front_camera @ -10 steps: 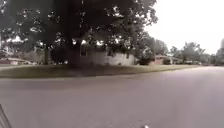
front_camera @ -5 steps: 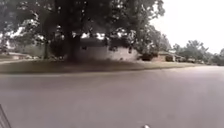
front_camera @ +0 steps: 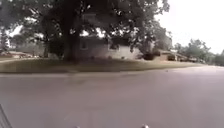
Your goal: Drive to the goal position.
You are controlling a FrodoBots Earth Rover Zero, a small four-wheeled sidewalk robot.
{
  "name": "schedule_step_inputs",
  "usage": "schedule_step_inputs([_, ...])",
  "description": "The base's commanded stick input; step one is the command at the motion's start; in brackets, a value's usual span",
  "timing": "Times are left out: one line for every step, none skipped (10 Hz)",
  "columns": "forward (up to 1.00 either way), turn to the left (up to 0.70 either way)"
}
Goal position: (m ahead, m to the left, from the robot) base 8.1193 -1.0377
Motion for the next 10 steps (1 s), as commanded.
schedule_step_inputs([1.00,-0.40])
schedule_step_inputs([1.00,-0.40])
schedule_step_inputs([1.00,-0.40])
schedule_step_inputs([1.00,-0.40])
schedule_step_inputs([1.00,-0.40])
schedule_step_inputs([1.00,-0.40])
schedule_step_inputs([1.00,-0.40])
schedule_step_inputs([0.95,-0.38])
schedule_step_inputs([0.85,-0.34])
schedule_step_inputs([0.85,-0.11])
